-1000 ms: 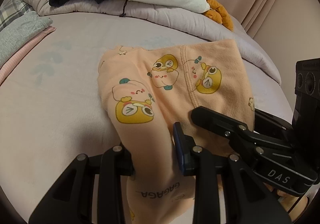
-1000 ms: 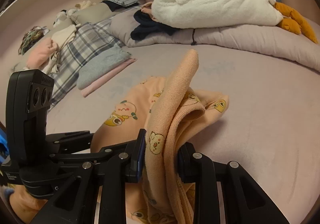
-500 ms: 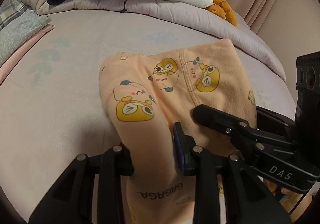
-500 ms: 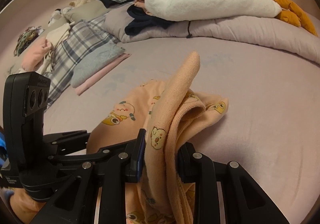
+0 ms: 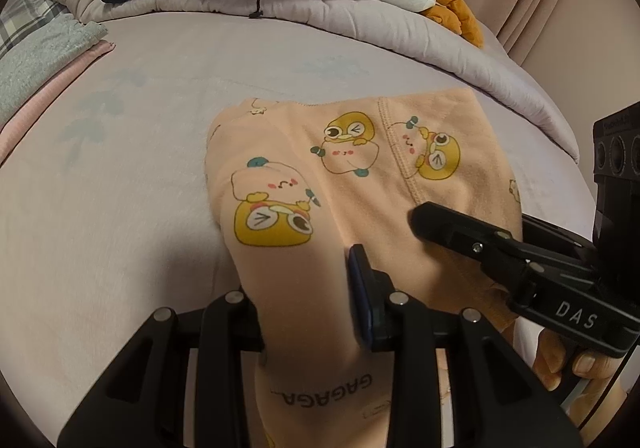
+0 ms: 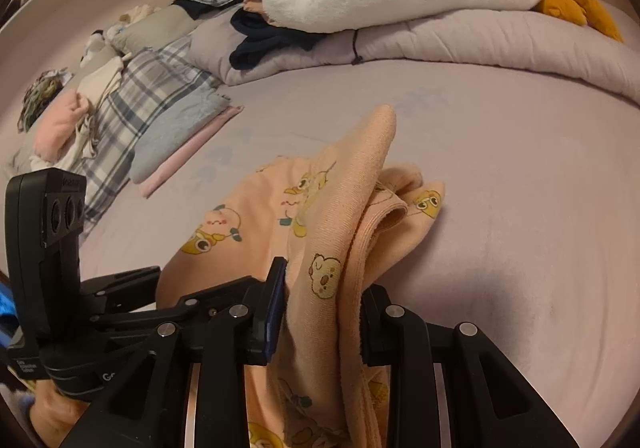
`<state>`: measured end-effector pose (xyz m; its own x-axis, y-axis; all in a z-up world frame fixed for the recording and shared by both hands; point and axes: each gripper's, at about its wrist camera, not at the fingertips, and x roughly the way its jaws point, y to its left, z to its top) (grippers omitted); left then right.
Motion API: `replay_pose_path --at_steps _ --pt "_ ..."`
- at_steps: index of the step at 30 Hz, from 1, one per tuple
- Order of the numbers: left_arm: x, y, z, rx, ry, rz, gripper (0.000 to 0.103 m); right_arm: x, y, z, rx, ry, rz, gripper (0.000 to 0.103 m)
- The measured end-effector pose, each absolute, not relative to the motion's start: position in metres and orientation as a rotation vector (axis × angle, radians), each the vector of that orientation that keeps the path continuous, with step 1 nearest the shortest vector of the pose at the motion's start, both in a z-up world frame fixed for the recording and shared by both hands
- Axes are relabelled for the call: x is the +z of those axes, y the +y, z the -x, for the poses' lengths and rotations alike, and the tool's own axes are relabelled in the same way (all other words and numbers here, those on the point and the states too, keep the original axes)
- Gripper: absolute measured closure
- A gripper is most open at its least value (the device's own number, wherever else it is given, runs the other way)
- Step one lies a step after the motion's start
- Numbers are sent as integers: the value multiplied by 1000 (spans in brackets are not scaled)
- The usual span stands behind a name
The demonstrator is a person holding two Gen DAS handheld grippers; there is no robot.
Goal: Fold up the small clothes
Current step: 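Carry the held peach shirt bundle across the bed with both tools, then lower the shirt onto the bed and open the left tool while the right tool opens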
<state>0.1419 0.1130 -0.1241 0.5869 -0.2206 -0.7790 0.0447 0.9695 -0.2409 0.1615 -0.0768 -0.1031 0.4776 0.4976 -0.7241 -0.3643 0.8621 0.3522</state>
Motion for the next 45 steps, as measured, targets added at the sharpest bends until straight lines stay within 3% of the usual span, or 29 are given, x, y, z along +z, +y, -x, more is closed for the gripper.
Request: replay_pose_path --at_steps 24,45 --pt "-128 114 -145 -133 947 190 63 -112 -87 -162 489 976 -206 74" --pt "-130 123 -144 -77 959 200 31 -119 -100 -161 422 1018 -249 53"
